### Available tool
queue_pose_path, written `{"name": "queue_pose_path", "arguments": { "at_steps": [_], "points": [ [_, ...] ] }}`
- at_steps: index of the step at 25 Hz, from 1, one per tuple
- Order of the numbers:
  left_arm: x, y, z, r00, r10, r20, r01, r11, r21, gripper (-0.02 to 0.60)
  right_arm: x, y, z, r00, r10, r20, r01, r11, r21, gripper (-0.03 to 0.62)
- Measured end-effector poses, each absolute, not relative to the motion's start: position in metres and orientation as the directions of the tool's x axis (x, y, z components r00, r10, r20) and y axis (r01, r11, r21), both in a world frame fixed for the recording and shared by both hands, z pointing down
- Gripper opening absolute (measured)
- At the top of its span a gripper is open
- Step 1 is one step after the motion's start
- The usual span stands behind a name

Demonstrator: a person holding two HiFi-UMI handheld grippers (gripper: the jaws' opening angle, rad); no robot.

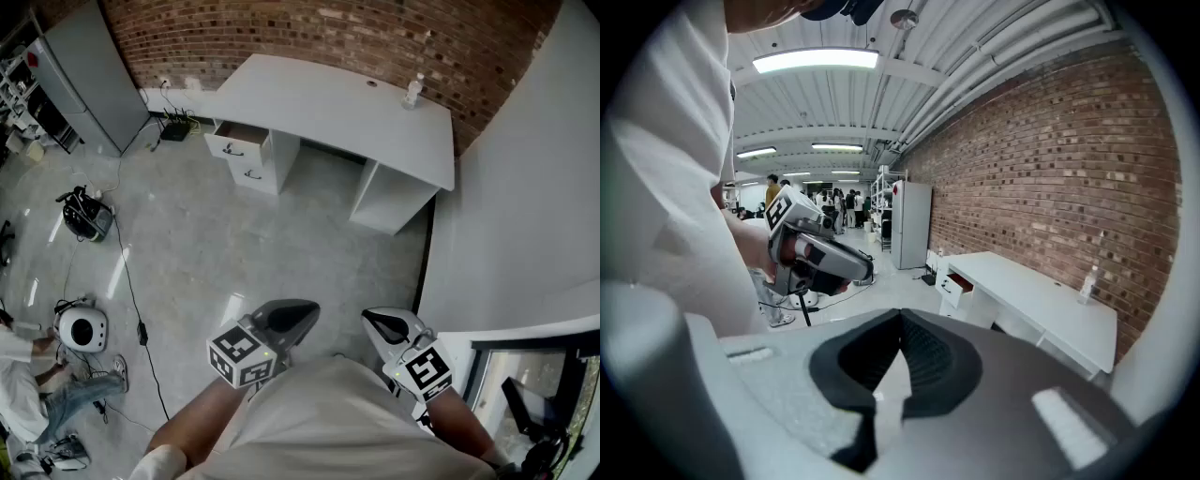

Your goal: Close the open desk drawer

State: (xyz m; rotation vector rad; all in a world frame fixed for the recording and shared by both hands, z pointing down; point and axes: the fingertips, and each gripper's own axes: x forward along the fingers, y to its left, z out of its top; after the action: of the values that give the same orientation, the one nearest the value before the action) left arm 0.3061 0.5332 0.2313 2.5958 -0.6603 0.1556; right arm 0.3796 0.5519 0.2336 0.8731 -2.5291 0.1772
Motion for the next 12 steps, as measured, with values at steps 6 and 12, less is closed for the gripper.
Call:
{"name": "queue_pose_path", "arguments": {
  "at_steps": [6,12],
  "points": [
    [0.251,0.532,0.235,0.871,-0.442,0.214,-0.491,-0.768,0.412,0.005,0.322,0.546,0.237,-0.703,-0.538,0.465,-0.597,0.802,0.025,0.003],
    [0.198,0.54,0.248,0.863,-0.449,0.231,-0.505,-0.755,0.419,0.006,0.266,0.548,0.242,-0.714,-0.513,0.476,-0.576,0.818,0.017,0.003]
  ]
}}
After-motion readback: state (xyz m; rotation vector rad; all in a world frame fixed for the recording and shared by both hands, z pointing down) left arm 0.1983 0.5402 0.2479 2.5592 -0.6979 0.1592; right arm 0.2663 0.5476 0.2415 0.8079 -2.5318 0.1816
